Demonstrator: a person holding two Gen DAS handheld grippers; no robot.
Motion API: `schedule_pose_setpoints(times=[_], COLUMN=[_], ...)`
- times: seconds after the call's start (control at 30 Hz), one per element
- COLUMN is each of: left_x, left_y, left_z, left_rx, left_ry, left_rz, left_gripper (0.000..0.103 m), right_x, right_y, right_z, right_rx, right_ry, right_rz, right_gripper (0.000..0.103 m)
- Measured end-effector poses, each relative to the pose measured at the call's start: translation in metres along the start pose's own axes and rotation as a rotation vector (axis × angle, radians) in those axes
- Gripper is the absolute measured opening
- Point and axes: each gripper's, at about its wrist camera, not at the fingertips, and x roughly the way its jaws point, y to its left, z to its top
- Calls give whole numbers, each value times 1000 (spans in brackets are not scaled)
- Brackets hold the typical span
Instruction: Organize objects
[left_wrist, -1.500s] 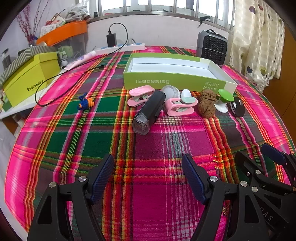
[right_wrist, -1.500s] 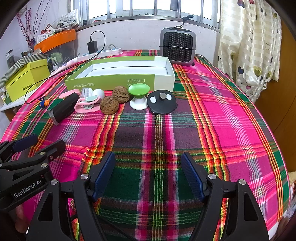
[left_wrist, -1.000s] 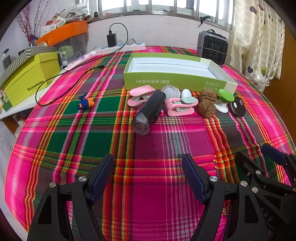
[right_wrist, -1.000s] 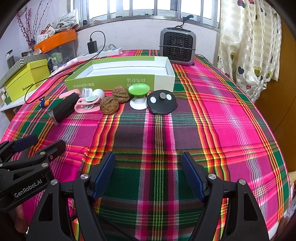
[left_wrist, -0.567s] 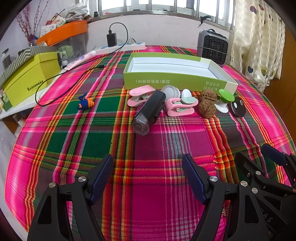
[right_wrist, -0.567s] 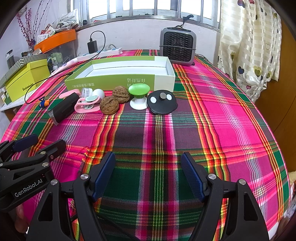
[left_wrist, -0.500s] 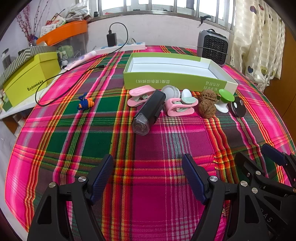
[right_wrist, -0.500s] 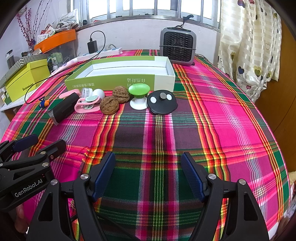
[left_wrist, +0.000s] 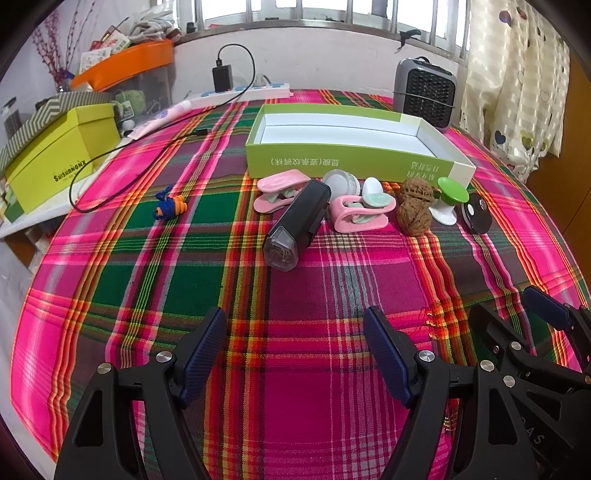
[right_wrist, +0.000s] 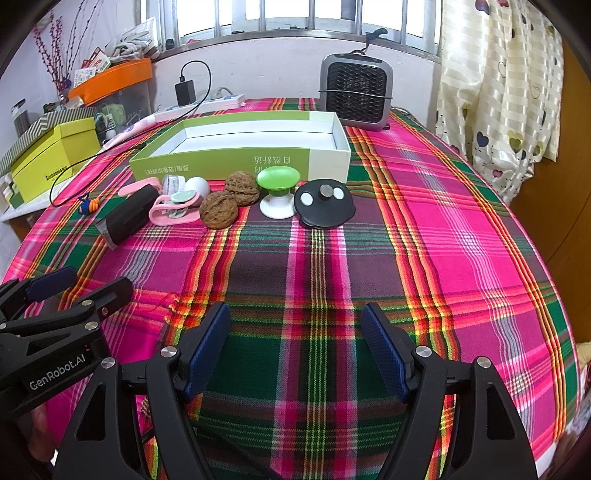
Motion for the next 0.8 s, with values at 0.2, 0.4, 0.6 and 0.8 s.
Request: schedule_pose_setpoints(times=[0.2,0.4,0.6,0.8], left_x=[0,0,5,14], left_y=[5,14,27,32], left_z=[0,1,12,24], left_rx=[36,37,10,14], left_ry=[-7,-15,-11,-9], left_rz=[-38,-74,-113,-131], left_gripper=[76,75,75,75], right_x=[4,9,23,34], right_y=[-10,-24,-35,-43], right_z=[3,10,23,38], right_rx=[-20,-9,-37,-49], right_ry=[23,37,52,75], right_rz=[40,63,39,63], right_gripper=[74,74,74,74])
